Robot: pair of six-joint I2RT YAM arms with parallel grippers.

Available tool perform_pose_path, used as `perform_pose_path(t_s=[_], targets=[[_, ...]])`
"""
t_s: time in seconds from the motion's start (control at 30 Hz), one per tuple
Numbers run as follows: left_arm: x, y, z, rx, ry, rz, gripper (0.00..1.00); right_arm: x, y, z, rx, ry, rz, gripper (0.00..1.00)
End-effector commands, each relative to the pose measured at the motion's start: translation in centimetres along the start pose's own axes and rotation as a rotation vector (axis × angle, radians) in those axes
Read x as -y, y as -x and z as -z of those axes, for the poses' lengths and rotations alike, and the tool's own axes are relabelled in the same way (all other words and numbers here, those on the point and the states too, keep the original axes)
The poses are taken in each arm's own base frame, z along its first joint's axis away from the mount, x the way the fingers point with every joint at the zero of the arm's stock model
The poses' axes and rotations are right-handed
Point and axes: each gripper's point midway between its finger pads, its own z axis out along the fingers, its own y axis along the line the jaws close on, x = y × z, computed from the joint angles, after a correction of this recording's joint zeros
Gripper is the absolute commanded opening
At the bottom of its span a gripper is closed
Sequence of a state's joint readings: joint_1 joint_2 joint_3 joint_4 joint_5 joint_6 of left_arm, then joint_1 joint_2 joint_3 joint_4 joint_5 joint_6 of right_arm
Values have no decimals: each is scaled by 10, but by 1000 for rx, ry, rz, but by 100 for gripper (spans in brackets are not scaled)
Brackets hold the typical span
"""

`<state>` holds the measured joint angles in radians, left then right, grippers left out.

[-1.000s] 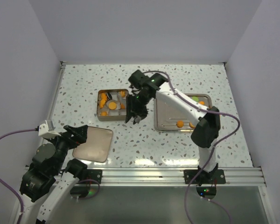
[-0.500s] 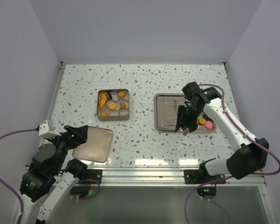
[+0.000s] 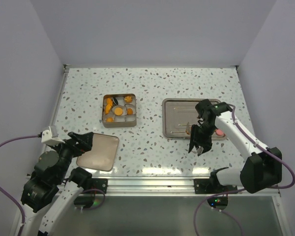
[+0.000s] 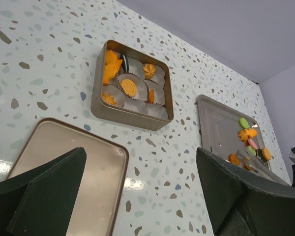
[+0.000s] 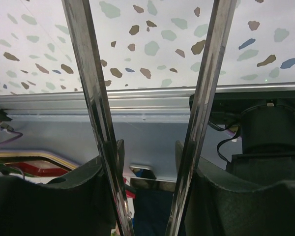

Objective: Pack the cookies

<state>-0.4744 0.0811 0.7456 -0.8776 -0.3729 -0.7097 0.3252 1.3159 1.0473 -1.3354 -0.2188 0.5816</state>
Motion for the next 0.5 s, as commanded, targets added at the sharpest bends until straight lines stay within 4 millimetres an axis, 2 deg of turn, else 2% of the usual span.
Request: perform_pose_path(t_s=[0.0, 0.47], targets=[[5, 6, -2, 18, -21, -18, 100, -4, -7, -2, -16, 49, 28, 49], [5, 6, -1, 23, -19, -16, 100, -5, -7, -19, -58, 57, 31, 48]])
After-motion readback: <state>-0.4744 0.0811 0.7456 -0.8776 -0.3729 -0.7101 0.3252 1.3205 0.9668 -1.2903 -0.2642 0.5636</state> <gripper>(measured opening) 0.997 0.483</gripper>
